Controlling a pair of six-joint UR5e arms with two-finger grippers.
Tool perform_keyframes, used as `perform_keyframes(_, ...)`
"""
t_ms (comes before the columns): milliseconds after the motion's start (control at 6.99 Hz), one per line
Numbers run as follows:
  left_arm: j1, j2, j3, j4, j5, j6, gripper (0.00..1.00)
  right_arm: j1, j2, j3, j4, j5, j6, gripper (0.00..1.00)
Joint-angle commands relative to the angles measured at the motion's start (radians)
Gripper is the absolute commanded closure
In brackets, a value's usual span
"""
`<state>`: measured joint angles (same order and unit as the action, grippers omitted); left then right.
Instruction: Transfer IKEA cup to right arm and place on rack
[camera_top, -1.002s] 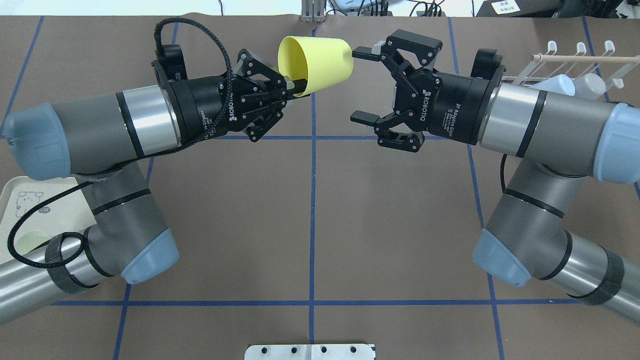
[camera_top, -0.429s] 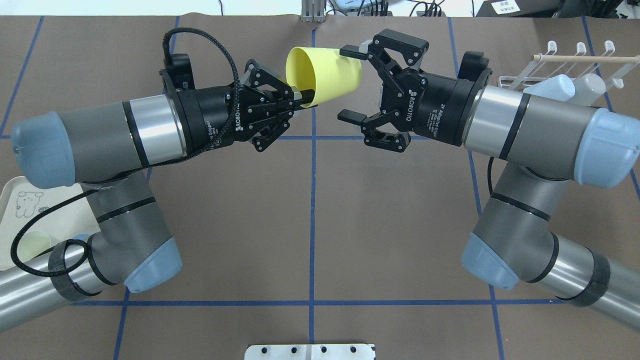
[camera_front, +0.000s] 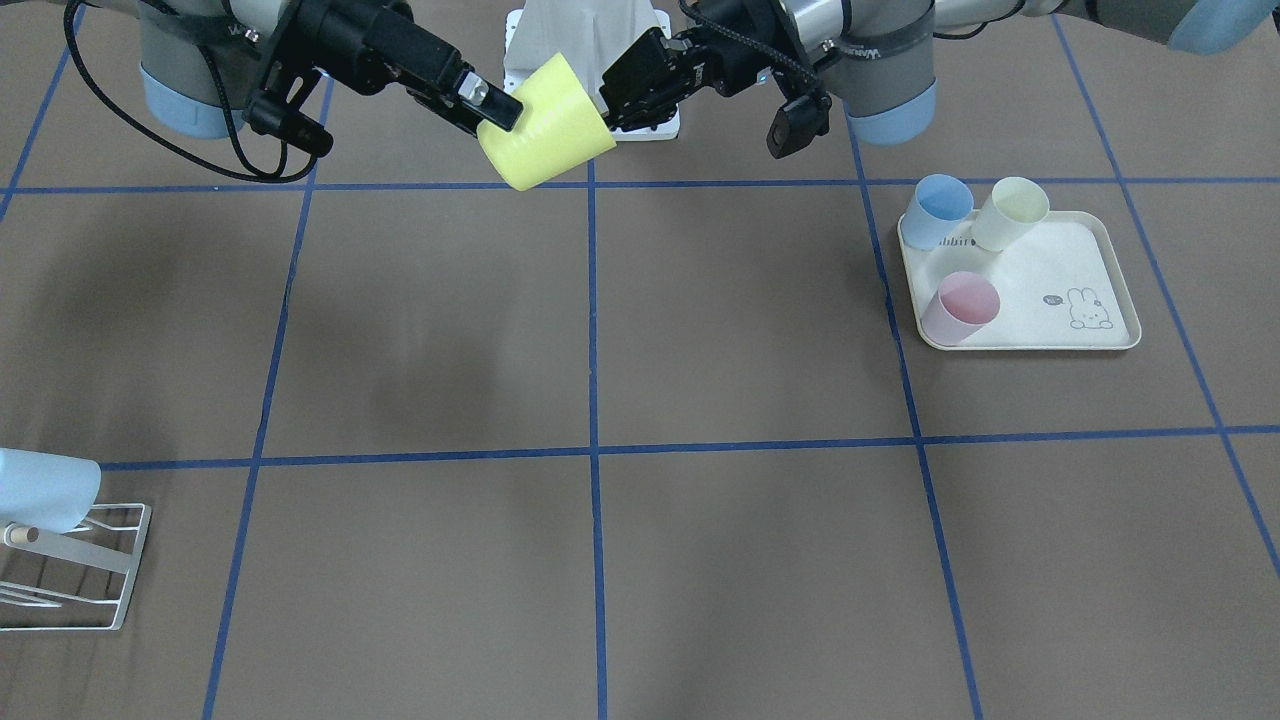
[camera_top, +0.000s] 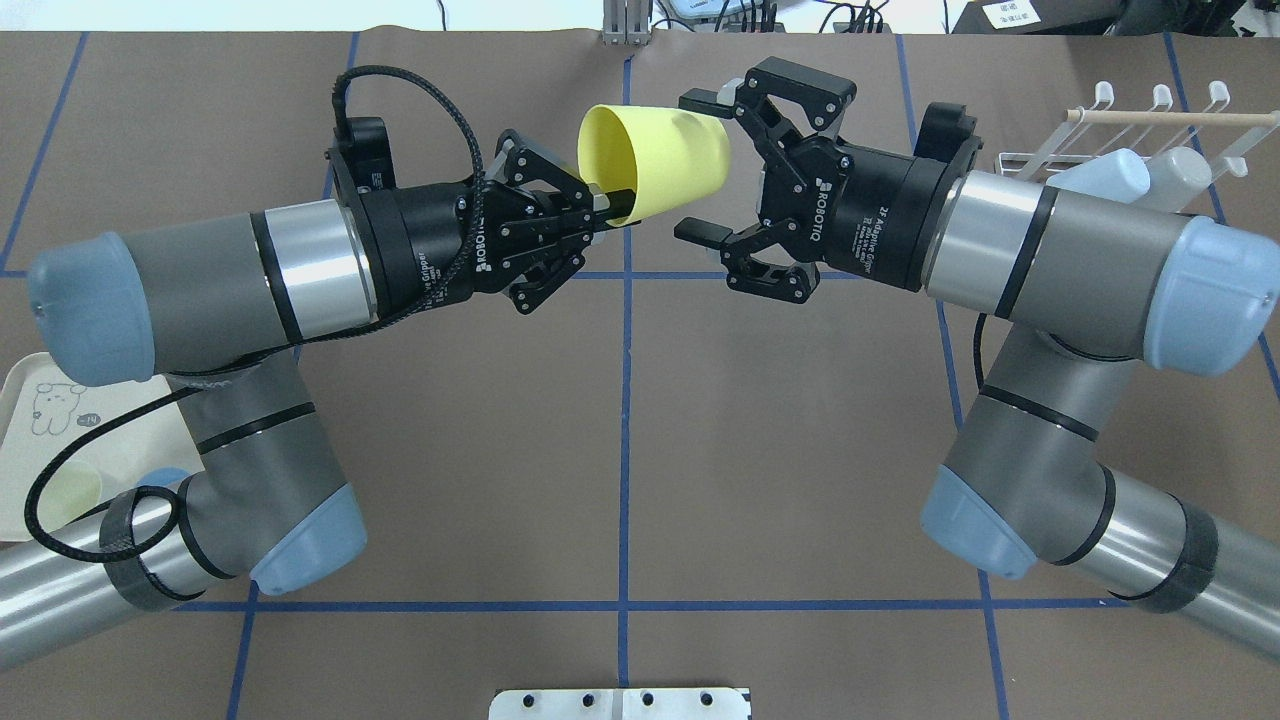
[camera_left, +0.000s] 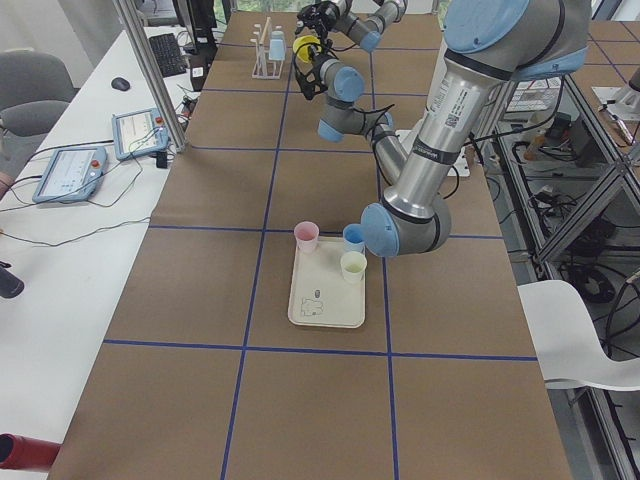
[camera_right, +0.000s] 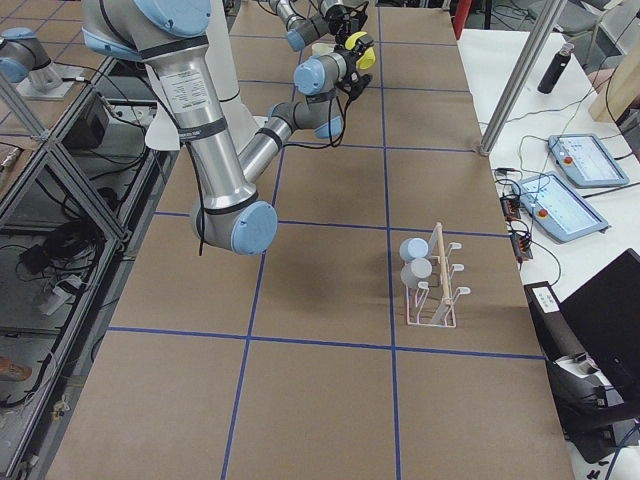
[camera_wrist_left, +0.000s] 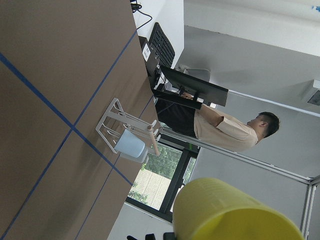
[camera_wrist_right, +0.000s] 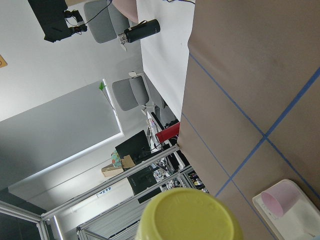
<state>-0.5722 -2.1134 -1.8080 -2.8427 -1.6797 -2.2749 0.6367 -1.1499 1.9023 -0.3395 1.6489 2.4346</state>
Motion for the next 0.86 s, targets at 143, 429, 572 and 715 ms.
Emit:
perform_keyframes(143, 0.003, 0.000, -0.025, -0.001, 0.000, -0.001, 1.00, -0.002, -0.001, 0.001, 0.002, -0.008, 0.006, 0.16)
perform_keyframes(429, 0.003, 0.001, -0.025, -0.001, 0.000, 0.000, 0.67, -0.006, -0.001, 0.006, 0.002, -0.008, 0.024, 0.57)
perform_keyframes(572, 0.003, 0.006, -0.028, -0.001, 0.002, 0.002, 0.37, -0.006, -0.001, 0.006, 0.002, -0.008, 0.024, 0.77)
perform_keyframes(715, 0.000, 0.010, -0.040, 0.002, 0.002, 0.006, 0.00, -0.005, -0.001, 0.007, 0.002, -0.008, 0.024, 0.80)
